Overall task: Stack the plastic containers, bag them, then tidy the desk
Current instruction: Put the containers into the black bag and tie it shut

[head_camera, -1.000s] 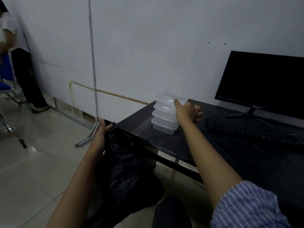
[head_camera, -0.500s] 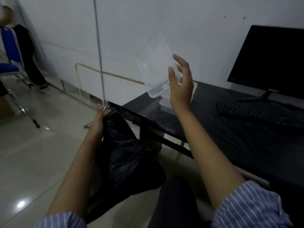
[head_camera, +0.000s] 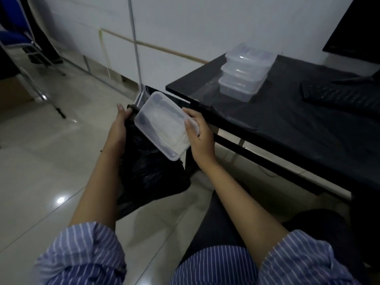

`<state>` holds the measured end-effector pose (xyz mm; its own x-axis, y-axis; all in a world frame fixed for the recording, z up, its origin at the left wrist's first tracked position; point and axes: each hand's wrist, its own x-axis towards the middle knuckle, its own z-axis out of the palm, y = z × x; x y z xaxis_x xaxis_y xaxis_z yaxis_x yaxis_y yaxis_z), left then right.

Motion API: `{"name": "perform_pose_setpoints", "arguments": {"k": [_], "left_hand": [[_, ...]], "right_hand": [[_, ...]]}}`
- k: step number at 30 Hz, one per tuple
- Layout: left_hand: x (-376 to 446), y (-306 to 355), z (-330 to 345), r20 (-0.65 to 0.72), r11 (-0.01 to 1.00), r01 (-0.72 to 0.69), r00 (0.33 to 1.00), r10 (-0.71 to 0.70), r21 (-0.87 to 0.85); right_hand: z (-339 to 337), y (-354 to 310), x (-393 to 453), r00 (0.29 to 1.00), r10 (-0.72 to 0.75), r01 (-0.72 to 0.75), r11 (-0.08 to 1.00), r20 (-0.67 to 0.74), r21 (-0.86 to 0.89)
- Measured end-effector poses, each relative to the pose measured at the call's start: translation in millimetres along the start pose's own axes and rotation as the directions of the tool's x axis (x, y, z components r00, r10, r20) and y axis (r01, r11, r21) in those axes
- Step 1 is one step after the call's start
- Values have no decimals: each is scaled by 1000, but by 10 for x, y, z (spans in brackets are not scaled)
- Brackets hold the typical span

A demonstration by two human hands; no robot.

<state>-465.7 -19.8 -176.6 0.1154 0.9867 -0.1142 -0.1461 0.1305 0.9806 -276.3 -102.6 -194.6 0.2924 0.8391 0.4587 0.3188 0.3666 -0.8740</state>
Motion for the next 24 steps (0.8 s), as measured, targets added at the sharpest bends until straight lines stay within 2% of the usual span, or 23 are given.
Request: {"name": "perform_pose_setpoints", "arguments": {"k": [6, 7, 10, 12, 16, 18, 21, 24], "left_hand": [[6, -158, -99, -57, 999, 48, 997, -48, 1], [0, -177, -107, -56, 998, 57, 997, -56, 10], [-14, -233, -88, -35, 996, 81, 996, -80, 40], [-95, -243, -38, 20, 994, 72, 997, -74, 80], [-170, -301, -5, 98, 990, 106, 988, -116, 97], [-192, -302, -16, 146, 983, 162, 974, -174, 88], [-238, -259, 39, 189, 981, 184, 963, -193, 68], [-200, -253, 127, 229, 982, 184, 955, -190, 46]], "right_hand": [[32, 294, -206, 979, 196, -192, 979, -50, 70], [39, 350, -224, 970, 242, -240, 969, -13, 63], [96, 478, -271, 898, 369, -384, 923, 242, 17], [167, 518, -295, 847, 440, -458, 889, 298, -12], [300, 496, -266, 750, 618, -600, 786, 236, -150], [369, 482, -229, 710, 690, -653, 719, 136, -238], [446, 445, -189, 699, 715, -706, 684, -23, -182], [544, 416, -175, 707, 706, -698, 690, -34, -190]]}}
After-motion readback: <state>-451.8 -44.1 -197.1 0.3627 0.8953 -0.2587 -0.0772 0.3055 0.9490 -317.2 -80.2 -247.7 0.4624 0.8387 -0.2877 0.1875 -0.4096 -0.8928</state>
